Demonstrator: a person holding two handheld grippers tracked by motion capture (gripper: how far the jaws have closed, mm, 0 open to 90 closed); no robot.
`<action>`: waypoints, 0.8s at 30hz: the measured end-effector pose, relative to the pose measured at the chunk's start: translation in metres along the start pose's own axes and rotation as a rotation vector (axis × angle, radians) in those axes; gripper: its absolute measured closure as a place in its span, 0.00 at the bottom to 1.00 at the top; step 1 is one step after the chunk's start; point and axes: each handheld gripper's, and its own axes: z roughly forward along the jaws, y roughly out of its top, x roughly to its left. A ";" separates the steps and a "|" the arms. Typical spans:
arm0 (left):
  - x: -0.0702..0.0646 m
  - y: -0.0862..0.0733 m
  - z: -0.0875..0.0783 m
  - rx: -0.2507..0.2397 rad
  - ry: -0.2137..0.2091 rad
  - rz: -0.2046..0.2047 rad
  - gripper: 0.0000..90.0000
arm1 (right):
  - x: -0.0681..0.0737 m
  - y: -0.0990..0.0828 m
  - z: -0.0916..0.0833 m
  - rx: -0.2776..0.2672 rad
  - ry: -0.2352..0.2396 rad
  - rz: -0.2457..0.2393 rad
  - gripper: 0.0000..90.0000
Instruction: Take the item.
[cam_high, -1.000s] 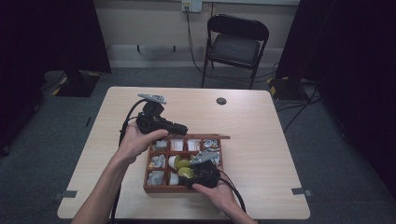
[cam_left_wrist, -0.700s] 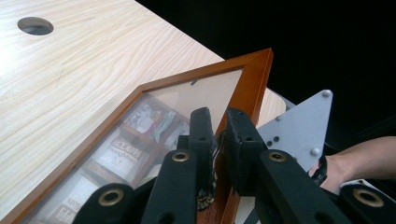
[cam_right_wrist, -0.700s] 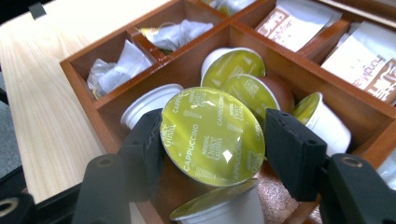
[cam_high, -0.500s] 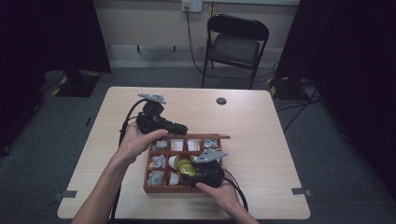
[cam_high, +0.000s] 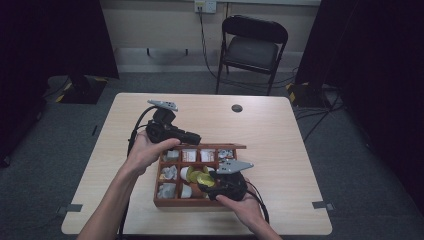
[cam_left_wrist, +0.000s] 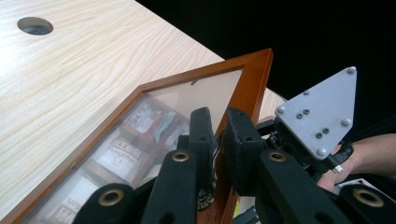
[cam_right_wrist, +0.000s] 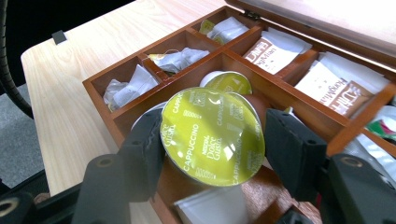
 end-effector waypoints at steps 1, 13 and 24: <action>0.000 0.000 0.000 0.000 0.000 0.000 0.91 | 0.000 -0.001 -0.002 -0.004 -0.002 0.001 0.44; -0.001 0.000 0.000 0.004 0.003 0.003 0.91 | -0.004 0.000 -0.014 -0.041 -0.009 0.005 0.44; 0.000 0.000 0.000 0.002 -0.002 -0.001 0.91 | -0.015 -0.003 -0.035 -0.069 -0.045 0.019 0.44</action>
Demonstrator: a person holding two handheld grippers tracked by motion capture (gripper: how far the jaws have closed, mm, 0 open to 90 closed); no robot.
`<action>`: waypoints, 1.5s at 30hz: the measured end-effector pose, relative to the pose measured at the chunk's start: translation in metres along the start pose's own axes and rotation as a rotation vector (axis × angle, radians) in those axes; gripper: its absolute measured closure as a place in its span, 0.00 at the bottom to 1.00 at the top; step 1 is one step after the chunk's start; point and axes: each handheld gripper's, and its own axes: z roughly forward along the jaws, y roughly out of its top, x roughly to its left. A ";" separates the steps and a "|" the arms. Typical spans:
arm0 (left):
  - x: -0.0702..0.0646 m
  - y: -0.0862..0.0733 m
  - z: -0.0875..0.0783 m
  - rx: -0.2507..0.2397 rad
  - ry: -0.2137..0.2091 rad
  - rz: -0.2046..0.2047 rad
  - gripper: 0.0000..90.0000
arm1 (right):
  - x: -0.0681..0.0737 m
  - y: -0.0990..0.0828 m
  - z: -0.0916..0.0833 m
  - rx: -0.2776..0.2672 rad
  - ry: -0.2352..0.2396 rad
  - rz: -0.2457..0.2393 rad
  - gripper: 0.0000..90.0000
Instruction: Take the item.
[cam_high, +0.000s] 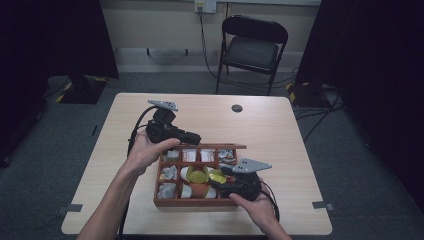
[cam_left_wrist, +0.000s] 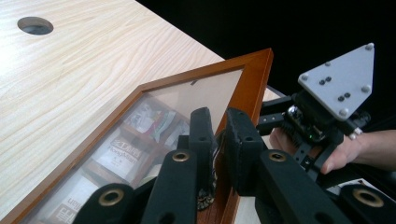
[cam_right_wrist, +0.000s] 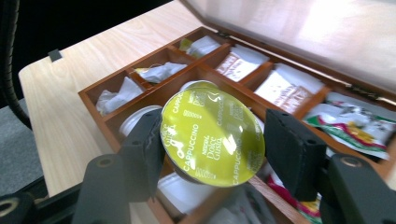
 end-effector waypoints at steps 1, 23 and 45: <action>0.000 0.000 0.000 0.000 0.000 0.001 0.91 | -0.002 0.000 -0.002 -0.005 -0.005 0.005 0.44; -0.001 -0.001 0.001 -0.001 -0.001 0.002 0.91 | -0.047 -0.008 -0.034 -0.075 -0.116 0.099 0.44; -0.001 -0.001 0.001 0.000 0.000 0.001 0.91 | -0.099 -0.018 -0.033 -0.046 -0.240 0.189 0.44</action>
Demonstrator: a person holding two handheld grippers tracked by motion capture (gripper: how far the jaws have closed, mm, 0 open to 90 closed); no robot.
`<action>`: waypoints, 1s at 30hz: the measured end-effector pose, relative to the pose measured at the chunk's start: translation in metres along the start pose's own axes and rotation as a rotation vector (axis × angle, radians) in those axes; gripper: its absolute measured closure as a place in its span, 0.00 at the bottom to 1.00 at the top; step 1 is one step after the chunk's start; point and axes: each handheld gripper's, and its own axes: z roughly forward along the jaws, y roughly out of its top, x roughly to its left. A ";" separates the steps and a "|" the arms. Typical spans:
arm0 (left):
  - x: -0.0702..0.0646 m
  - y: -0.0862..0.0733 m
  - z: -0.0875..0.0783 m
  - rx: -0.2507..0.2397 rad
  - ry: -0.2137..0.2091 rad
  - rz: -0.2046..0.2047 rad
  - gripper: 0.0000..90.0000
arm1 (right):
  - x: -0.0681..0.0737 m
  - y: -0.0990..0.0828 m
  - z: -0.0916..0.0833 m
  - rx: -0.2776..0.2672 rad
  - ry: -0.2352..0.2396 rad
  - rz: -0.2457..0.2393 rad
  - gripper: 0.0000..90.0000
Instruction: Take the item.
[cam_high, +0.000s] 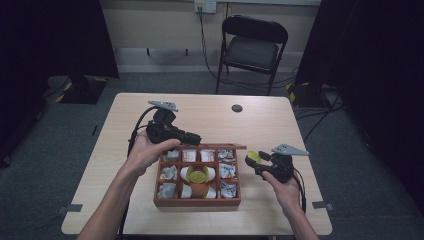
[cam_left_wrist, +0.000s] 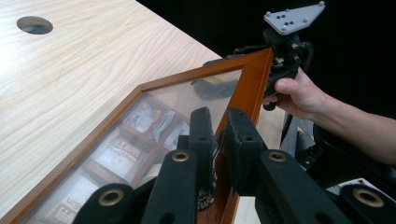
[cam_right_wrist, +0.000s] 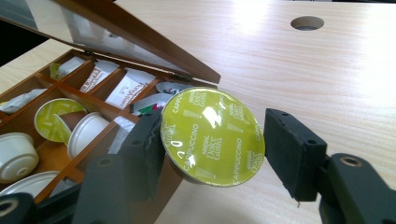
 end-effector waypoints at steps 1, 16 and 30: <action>0.000 0.000 0.000 0.000 0.000 0.001 0.91 | -0.001 0.001 0.002 0.012 -0.005 -0.011 0.44; 0.000 0.000 0.000 0.008 -0.006 0.005 0.91 | -0.023 -0.013 0.030 0.101 -0.058 0.000 0.44; -0.001 -0.001 0.001 0.008 -0.004 0.008 0.91 | -0.029 -0.021 0.040 0.143 -0.084 -0.002 0.44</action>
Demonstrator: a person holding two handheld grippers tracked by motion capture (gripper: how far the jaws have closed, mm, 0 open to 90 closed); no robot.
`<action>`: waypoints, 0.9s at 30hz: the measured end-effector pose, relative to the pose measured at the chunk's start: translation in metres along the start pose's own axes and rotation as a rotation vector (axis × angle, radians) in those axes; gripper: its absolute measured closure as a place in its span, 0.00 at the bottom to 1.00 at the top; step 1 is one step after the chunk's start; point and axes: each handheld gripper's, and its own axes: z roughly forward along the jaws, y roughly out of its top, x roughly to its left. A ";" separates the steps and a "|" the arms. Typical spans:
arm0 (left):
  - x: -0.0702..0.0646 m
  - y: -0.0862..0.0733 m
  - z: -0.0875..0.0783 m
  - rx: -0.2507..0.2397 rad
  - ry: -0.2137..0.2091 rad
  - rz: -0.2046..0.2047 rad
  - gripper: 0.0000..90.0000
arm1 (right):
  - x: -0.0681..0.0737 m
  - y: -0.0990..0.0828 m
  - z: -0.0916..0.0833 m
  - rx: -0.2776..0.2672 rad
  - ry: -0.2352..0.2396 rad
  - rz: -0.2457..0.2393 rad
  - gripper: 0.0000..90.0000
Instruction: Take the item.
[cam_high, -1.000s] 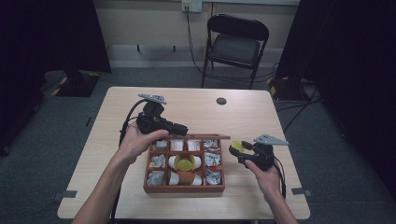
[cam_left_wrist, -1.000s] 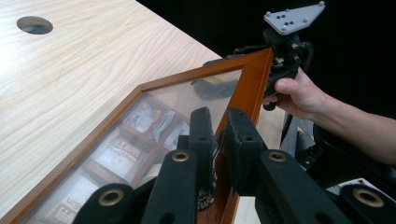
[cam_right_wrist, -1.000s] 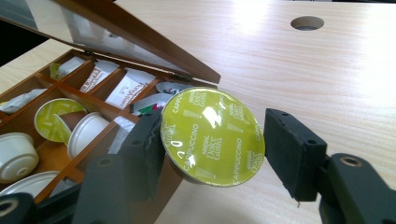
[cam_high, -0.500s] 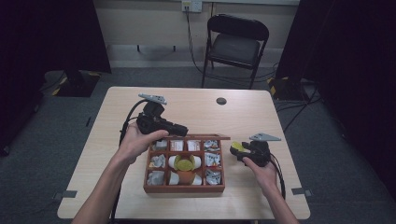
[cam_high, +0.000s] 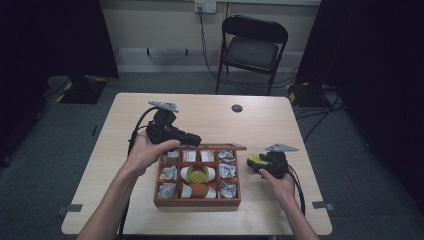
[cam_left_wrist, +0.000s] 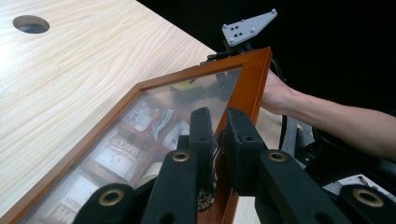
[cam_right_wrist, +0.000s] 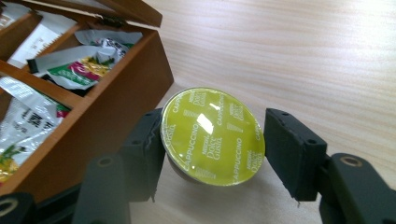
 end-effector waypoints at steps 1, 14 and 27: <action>0.000 0.000 0.000 0.000 0.000 0.000 0.91 | 0.000 0.000 0.001 0.005 -0.005 -0.004 0.44; 0.000 0.000 0.000 0.004 0.000 0.004 0.91 | -0.001 -0.002 0.003 0.008 -0.023 0.009 0.33; -0.001 0.000 0.001 0.011 -0.004 0.013 0.91 | 0.001 0.001 -0.014 -0.023 -0.010 0.023 0.24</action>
